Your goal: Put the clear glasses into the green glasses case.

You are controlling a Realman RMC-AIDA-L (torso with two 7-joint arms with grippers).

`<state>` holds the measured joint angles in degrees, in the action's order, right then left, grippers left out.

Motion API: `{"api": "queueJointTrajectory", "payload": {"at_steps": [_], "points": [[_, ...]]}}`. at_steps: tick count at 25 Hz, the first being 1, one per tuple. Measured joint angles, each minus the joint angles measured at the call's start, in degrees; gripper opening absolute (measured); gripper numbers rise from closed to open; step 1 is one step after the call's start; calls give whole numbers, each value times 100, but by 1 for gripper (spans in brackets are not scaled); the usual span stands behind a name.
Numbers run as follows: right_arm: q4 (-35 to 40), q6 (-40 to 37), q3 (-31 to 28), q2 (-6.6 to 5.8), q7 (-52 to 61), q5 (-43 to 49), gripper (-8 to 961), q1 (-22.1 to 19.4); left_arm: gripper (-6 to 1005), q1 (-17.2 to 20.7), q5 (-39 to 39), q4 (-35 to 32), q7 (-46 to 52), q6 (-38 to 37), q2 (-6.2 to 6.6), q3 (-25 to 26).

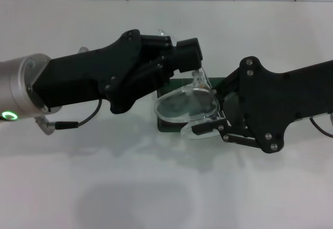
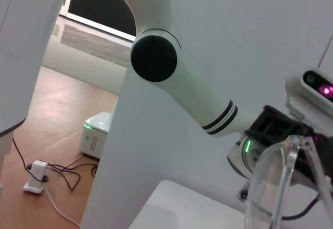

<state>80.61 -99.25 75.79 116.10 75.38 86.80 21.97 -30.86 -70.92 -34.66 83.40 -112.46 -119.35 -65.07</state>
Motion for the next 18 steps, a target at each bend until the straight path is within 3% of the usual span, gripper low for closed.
{"api": "queueJointTrajectory", "payload": {"at_steps": [18], "points": [[-13, 13, 69, 7, 1, -16, 119, -8, 83, 37, -17, 3, -44, 4, 4, -171]]}}
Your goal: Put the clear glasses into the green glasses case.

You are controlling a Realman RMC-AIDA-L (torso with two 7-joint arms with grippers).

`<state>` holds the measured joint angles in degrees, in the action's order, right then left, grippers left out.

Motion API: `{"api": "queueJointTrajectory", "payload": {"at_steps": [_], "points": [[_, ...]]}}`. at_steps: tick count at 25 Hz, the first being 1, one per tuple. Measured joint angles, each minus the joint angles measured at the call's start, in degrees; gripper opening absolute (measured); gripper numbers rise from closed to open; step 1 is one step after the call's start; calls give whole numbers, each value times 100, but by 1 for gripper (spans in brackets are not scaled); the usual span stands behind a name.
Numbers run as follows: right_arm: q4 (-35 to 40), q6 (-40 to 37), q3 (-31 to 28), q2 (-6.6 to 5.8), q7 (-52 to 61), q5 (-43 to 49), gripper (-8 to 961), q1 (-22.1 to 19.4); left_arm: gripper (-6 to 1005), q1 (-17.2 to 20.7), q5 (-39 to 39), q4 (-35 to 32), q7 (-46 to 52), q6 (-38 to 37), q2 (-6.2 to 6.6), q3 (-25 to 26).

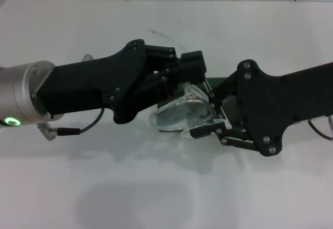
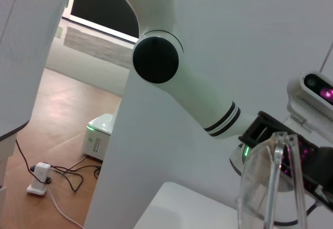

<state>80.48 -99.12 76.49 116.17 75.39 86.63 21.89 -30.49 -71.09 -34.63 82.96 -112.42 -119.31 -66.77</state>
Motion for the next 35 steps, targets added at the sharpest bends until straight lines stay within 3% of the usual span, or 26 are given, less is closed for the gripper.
{"api": "queueJointTrajectory", "payload": {"at_steps": [20, 29, 35], "points": [[-117, -11, -3, -16, -148, -135, 119, -43, 83, -13, -27, 2, 16, -8, 23, -103], [-127, -44, -3, -9, -150, -153, 118, -108, 82, 170, 33, 94, 4, -2, -17, 768], [19, -186, -3, -9, -578, -424, 117, -315, 82, 268, 71, 438, 14, 29, 44, 1479]]}}
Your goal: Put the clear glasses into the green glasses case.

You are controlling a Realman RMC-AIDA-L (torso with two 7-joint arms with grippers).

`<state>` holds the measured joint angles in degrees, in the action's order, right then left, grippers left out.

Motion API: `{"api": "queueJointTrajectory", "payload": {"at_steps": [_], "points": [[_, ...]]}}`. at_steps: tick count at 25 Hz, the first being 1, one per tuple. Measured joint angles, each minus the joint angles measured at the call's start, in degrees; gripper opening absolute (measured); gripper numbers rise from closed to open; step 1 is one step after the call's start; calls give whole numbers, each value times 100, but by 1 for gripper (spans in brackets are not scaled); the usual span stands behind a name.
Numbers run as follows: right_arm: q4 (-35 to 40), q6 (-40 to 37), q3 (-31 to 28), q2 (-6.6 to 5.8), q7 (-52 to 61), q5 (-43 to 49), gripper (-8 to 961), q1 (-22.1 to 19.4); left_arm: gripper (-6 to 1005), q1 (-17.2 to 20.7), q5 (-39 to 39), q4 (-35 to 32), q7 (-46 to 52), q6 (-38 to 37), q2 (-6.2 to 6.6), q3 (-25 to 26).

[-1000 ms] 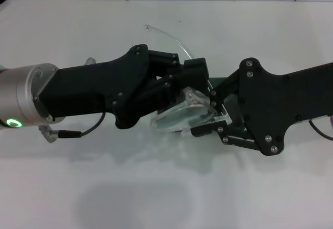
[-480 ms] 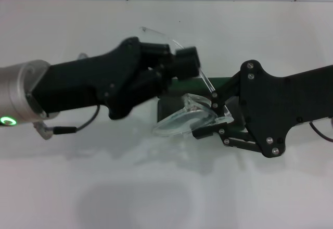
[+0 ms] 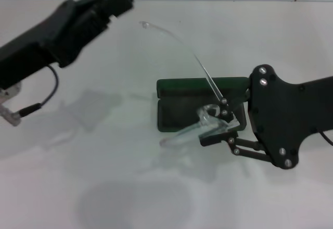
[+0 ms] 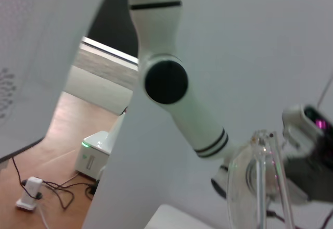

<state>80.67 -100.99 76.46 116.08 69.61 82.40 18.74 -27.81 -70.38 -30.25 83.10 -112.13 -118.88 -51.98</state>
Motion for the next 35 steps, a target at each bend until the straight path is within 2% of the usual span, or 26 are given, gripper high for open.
{"api": "queueJointTrajectory", "payload": {"at_steps": [7, 13, 17, 19, 26, 29, 35], "points": [[234, -55, 9, -2, -741, -329, 117, -249, 83, 138, 40, 156, 72, 22, 187, 402], [262, -75, -13, -6, -1251, -519, 117, -298, 83, 219, 7, 160, 272, 37, 217, 862], [281, -223, 0, -14, -1493, -609, 117, -274, 83, 162, -98, 160, 443, 135, 250, 921], [283, -274, 46, -8, -1600, -654, 117, -239, 82, 47, -268, 161, 515, 173, 247, 904], [212, -240, 288, -6, -1901, -762, 118, -30, 83, -594, -1150, 179, 564, 173, 69, 896], [93, -217, 304, -2, -1936, -763, 118, 26, 83, -841, -1259, 242, 566, 130, 27, 725], [-251, -171, 297, -3, -1958, -779, 118, 134, 82, -943, -1227, 242, 567, 33, 27, 616]]}}
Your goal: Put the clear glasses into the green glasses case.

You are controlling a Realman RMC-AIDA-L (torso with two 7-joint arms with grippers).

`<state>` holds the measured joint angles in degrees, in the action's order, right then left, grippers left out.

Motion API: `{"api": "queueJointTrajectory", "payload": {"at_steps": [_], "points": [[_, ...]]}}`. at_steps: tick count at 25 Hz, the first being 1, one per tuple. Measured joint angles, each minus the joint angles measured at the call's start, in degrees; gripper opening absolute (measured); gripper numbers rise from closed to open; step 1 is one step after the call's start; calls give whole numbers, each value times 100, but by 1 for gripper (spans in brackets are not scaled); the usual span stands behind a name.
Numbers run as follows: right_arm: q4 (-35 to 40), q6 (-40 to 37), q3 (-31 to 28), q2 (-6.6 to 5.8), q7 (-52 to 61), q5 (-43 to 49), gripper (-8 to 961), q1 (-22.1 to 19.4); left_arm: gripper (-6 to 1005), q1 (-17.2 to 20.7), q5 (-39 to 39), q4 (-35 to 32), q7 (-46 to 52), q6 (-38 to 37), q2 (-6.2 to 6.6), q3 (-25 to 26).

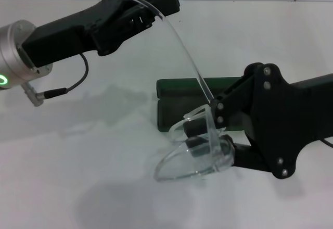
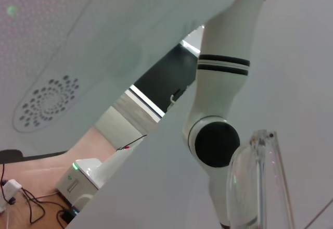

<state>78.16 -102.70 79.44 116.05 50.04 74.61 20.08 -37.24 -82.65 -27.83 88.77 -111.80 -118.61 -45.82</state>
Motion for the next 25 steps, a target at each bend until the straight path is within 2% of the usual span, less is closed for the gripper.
{"api": "queueJointTrajectory", "payload": {"at_steps": [10, 17, 25], "points": [[-354, 33, -38, -13, -3, -61, 117, 93, 82, 37, 147, -29, -34, -440, 31, -15], [-544, 115, -51, -9, -71, -236, 118, 80, 83, 128, 281, -51, -85, -462, 19, -403], [-676, -84, 1, -25, -135, -359, 117, 95, 82, 208, 546, 5, -140, -408, 33, -392]]}}
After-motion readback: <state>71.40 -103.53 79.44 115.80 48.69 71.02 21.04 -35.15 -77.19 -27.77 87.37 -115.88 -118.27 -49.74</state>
